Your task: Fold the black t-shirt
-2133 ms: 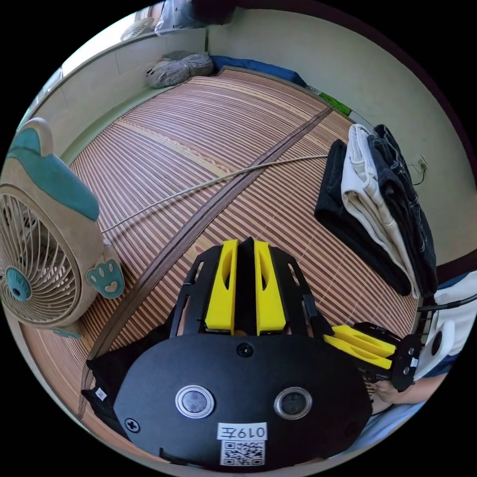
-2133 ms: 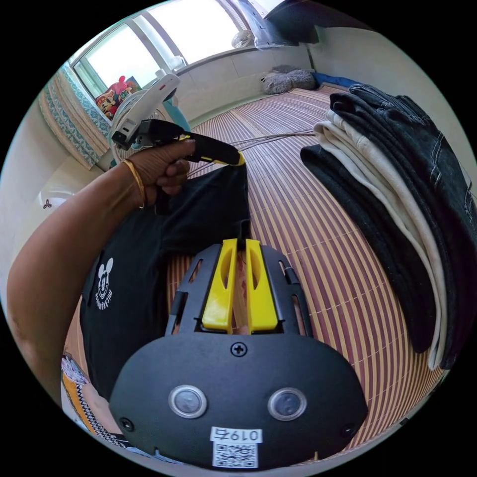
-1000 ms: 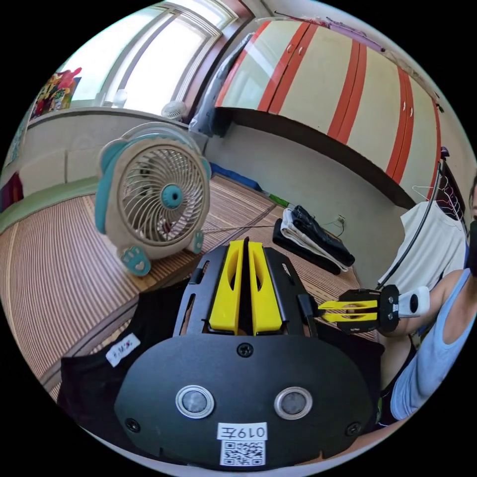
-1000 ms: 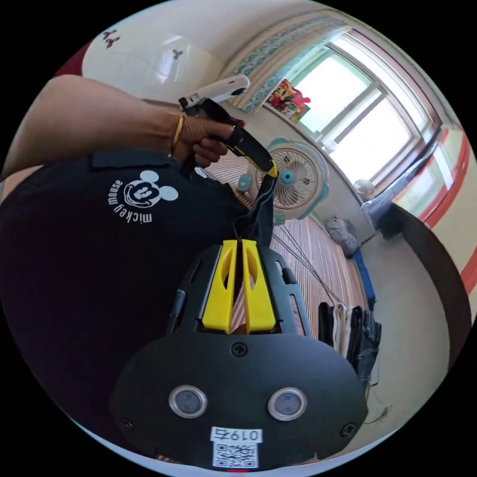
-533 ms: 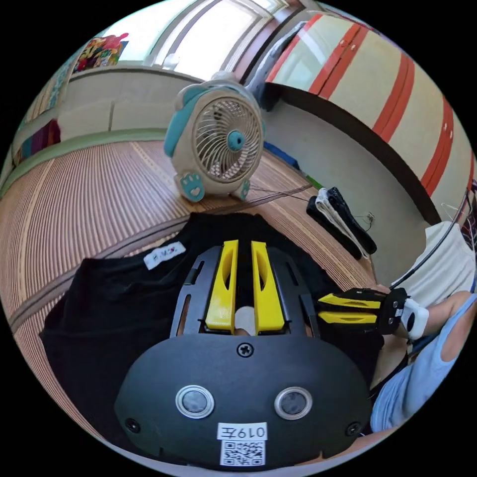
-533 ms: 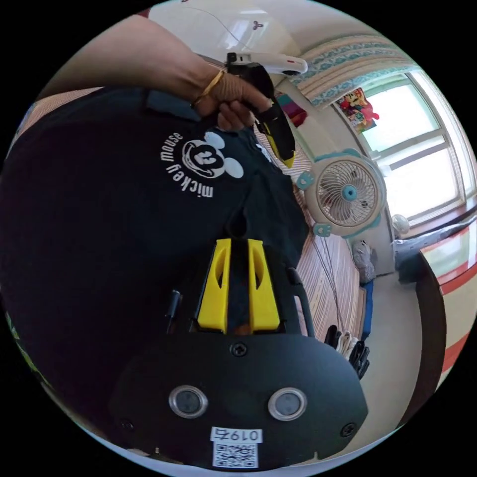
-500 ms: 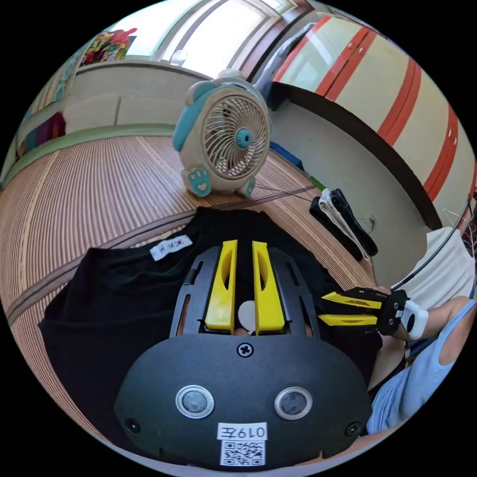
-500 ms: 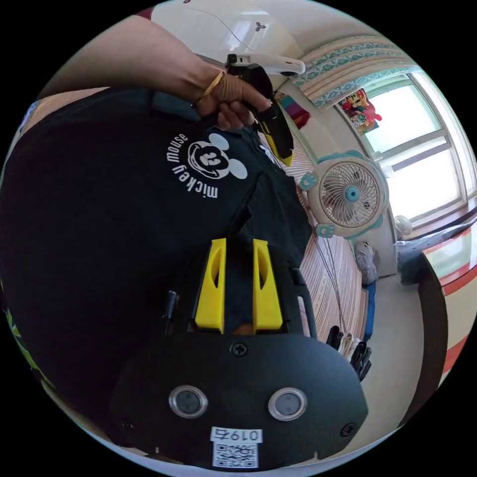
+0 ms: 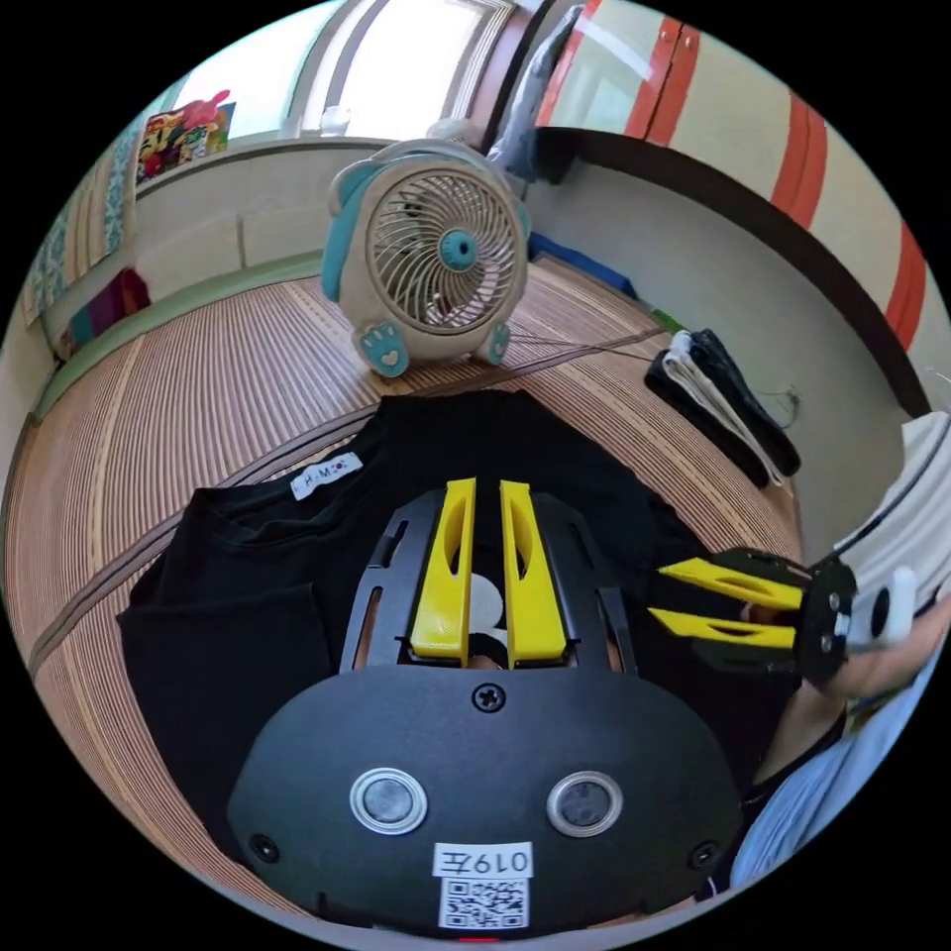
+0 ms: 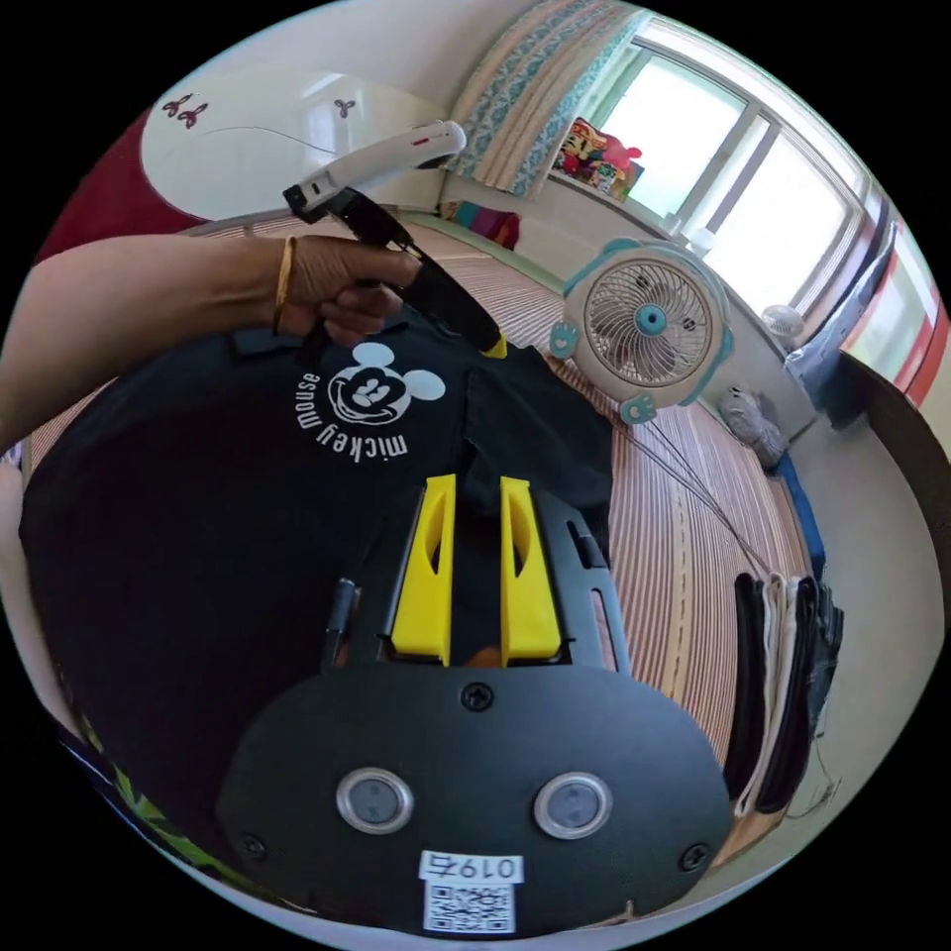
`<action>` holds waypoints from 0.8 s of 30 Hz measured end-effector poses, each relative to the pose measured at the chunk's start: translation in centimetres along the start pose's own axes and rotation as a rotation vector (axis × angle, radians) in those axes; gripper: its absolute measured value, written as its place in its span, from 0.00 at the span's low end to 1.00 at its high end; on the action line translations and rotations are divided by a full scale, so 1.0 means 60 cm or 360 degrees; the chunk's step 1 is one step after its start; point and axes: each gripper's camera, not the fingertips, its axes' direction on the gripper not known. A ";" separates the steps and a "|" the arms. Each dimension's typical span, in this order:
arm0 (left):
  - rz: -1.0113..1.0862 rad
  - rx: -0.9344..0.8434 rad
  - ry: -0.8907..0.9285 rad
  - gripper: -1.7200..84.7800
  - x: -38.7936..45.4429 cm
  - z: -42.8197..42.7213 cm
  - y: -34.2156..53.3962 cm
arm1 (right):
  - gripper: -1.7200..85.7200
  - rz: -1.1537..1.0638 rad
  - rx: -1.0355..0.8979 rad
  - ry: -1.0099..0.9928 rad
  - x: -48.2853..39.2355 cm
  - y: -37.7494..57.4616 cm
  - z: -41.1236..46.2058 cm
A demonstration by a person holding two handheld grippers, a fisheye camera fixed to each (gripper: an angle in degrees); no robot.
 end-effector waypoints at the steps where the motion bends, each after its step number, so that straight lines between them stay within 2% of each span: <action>1: -0.0051 0.0015 0.0008 0.03 -0.004 0.002 0.001 | 0.11 0.0018 -0.0035 0.0055 -0.012 -0.004 0.010; 6: -0.0099 -0.0098 -0.0047 0.03 -0.005 0.021 0.005 | 0.05 0.0039 -0.0109 0.0225 -0.048 -0.009 0.034; 8: -0.0112 -0.0167 -0.0123 0.03 -0.002 0.027 0.008 | 0.02 -0.0062 -0.0120 0.0272 -0.071 -0.007 0.037; 14: -0.0059 -0.0267 -0.0283 0.03 0.022 0.033 0.009 | 0.01 -0.0504 -0.0086 0.0587 -0.152 0.028 0.055; 21: -0.0081 -0.0172 -0.0427 0.03 0.063 0.006 0.014 | 0.01 -0.0593 -0.0096 0.0545 -0.158 0.055 0.072; 24: 0.0009 -0.0133 -0.0279 0.03 0.104 0.001 0.019 | 0.03 -0.0553 -0.0036 0.0471 -0.140 0.068 0.063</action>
